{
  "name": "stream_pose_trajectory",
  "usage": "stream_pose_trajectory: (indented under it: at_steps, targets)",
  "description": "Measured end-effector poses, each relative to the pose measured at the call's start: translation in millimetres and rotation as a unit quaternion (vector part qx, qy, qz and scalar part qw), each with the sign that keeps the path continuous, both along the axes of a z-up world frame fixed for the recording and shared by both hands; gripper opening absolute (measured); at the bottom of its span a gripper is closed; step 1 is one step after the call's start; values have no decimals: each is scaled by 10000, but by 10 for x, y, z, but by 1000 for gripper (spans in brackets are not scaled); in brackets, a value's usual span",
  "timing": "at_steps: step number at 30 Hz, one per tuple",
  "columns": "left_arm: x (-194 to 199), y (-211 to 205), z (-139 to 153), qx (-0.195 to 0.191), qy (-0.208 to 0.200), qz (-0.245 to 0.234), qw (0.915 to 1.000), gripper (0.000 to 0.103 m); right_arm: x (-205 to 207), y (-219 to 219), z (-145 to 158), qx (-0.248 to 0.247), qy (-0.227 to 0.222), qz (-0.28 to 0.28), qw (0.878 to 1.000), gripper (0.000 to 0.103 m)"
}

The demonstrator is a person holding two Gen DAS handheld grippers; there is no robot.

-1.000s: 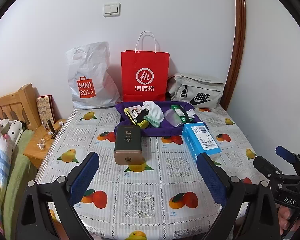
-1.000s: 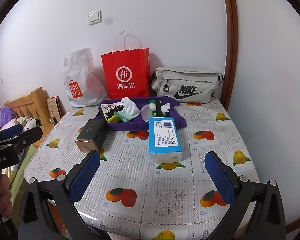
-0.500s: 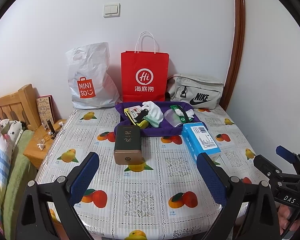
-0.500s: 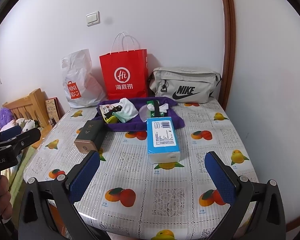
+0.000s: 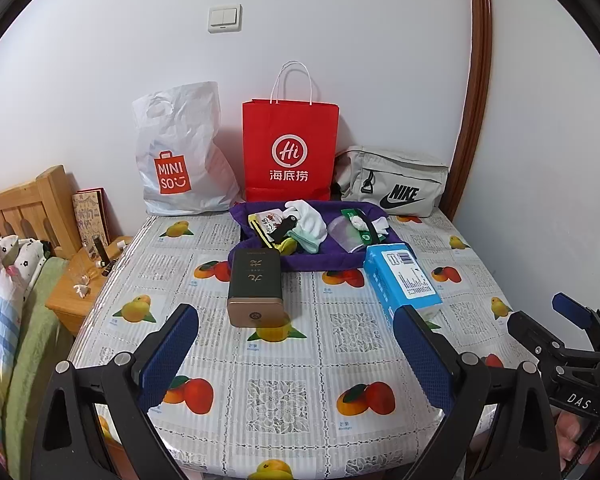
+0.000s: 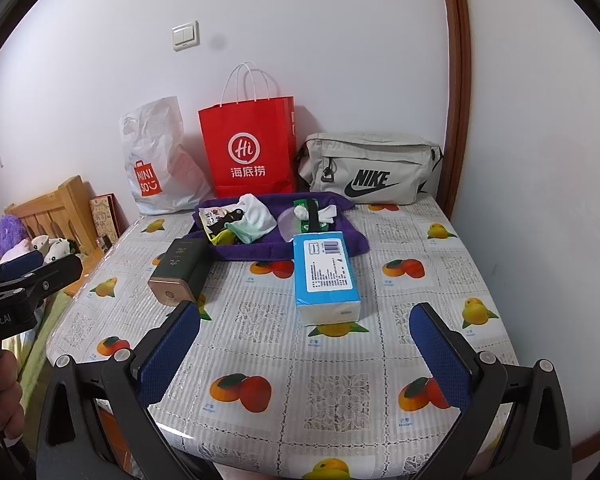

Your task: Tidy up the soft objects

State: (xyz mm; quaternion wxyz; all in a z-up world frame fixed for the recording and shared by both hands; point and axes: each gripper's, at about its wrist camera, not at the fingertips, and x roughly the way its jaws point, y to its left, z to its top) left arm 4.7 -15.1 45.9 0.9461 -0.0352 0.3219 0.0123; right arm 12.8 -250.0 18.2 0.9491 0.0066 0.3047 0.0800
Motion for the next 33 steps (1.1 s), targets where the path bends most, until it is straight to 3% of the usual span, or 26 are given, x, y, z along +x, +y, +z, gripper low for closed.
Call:
stream_pose_trajectory:
  at_steps: [33]
  targets:
    - [-8,5,-42,-4,29,47,10000,99,-8,-31,-16,10,17,-6,10000,103]
